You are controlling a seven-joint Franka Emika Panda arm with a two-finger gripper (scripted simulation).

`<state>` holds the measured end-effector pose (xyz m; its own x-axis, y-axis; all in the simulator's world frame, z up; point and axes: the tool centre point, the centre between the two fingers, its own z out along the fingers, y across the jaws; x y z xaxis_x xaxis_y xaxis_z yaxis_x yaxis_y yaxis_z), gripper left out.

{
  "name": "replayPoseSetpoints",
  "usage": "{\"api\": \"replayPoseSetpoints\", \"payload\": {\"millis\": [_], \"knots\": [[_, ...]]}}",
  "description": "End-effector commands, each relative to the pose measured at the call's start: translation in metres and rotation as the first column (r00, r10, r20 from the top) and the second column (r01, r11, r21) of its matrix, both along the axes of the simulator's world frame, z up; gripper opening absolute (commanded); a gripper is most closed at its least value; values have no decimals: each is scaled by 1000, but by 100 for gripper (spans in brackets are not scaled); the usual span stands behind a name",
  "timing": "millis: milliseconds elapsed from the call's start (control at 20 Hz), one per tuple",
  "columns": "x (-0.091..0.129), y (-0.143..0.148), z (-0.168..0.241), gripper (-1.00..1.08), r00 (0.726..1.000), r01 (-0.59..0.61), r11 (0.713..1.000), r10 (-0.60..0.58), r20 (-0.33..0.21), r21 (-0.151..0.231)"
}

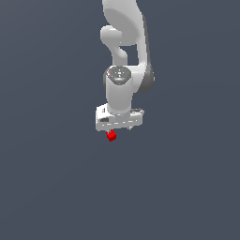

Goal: Pick up the red cube and move it to a goal position.

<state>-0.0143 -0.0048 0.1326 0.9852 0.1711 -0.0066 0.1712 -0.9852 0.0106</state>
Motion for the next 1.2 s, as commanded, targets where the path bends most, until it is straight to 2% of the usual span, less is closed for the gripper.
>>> {"api": "replayPoseSetpoints", "payload": {"millis": [0,250,600,1150], "knots": [[-6,-4,-13,100,999,-42,999,42,0,2],[-18,-15,-44,100,989,-149,989,149,1,6],[-31,-31,-84,100,961,-278,961,278,4,10],[-38,-44,-112,100,930,-366,930,366,5,12]]}}
